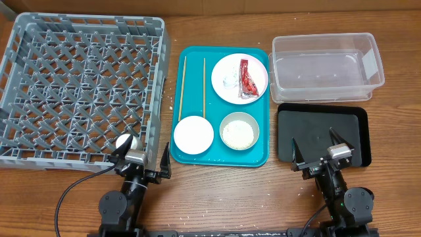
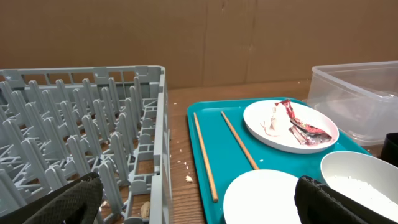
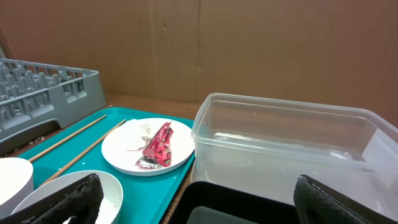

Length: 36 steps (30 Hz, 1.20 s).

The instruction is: Sort waste into correct bins and load items into the dishwasher

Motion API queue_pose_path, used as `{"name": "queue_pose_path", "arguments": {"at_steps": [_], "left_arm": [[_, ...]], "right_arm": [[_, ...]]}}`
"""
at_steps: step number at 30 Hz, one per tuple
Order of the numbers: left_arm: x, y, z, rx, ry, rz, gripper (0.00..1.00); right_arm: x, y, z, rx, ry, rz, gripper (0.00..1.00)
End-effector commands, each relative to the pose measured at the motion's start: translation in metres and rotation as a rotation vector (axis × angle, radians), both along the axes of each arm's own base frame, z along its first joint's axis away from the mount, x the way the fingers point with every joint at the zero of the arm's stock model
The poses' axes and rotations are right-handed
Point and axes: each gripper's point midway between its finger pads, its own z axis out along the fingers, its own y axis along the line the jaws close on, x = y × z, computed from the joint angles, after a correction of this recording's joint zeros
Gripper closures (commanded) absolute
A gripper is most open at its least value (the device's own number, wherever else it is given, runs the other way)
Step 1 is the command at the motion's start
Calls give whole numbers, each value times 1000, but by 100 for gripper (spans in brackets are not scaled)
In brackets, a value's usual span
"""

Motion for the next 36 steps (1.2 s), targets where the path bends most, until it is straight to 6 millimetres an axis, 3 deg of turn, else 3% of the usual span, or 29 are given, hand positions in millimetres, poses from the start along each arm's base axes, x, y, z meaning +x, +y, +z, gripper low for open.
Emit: {"name": "queue_pose_path", "arguments": {"at_steps": [1, 30, 33, 36], "left_arm": [[0, 1, -1, 13, -1, 6, 0], [0, 1, -1, 13, -2, 6, 0], [0, 1, -1, 12, -2, 5, 0], [-1, -3, 0, 10, -5, -15, 0]], "right_arm": [[0, 1, -2, 0, -3, 3, 0], [0, 1, -2, 0, -3, 3, 0], [-1, 5, 3, 4, -23, 29, 0], [-8, 24, 1, 4, -15, 142, 0]]}}
